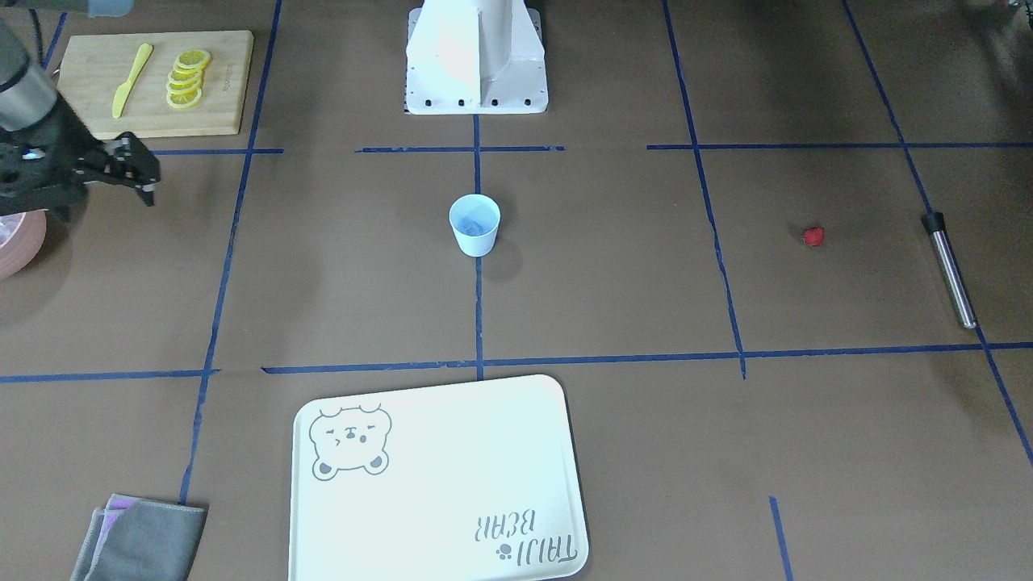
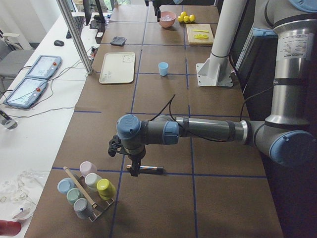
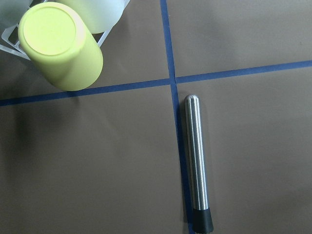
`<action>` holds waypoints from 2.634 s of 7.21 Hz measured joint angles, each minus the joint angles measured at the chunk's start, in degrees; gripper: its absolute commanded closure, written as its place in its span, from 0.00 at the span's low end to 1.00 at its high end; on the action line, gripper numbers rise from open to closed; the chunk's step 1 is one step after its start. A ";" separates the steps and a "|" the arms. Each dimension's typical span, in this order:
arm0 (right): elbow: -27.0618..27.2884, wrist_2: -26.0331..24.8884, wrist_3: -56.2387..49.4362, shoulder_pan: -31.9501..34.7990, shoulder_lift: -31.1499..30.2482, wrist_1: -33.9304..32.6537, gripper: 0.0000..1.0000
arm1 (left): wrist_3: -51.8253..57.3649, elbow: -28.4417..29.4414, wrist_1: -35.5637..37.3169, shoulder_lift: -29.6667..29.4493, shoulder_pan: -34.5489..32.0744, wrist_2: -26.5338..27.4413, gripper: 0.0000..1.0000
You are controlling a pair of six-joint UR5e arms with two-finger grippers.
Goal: Mash ice and strawberries in cup
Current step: 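Move the right gripper back over the pink ice bowl, then grasp a third ice cube from the pink bowl with the right gripper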
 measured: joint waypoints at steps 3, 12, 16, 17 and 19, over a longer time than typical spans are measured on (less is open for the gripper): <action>-2.68 4.40 -14.09 9.87 -14.56 11.31 0.02 | -0.07 0.00 0.01 0.01 0.02 0.00 0.00; -19.72 6.06 -9.00 10.80 -24.85 38.31 0.19 | -0.08 -0.14 -0.07 0.00 0.02 -0.16 0.00; -20.43 4.71 -9.48 8.94 -25.02 38.23 0.29 | -0.08 -0.22 0.01 0.08 -0.04 -0.17 0.00; -20.63 4.43 -9.54 8.80 -25.02 38.22 0.38 | -0.08 -0.34 0.02 0.09 -0.04 -0.17 0.00; -20.75 4.24 -9.62 8.40 -25.01 38.22 0.86 | -0.08 -0.55 0.00 0.09 0.02 -0.18 0.00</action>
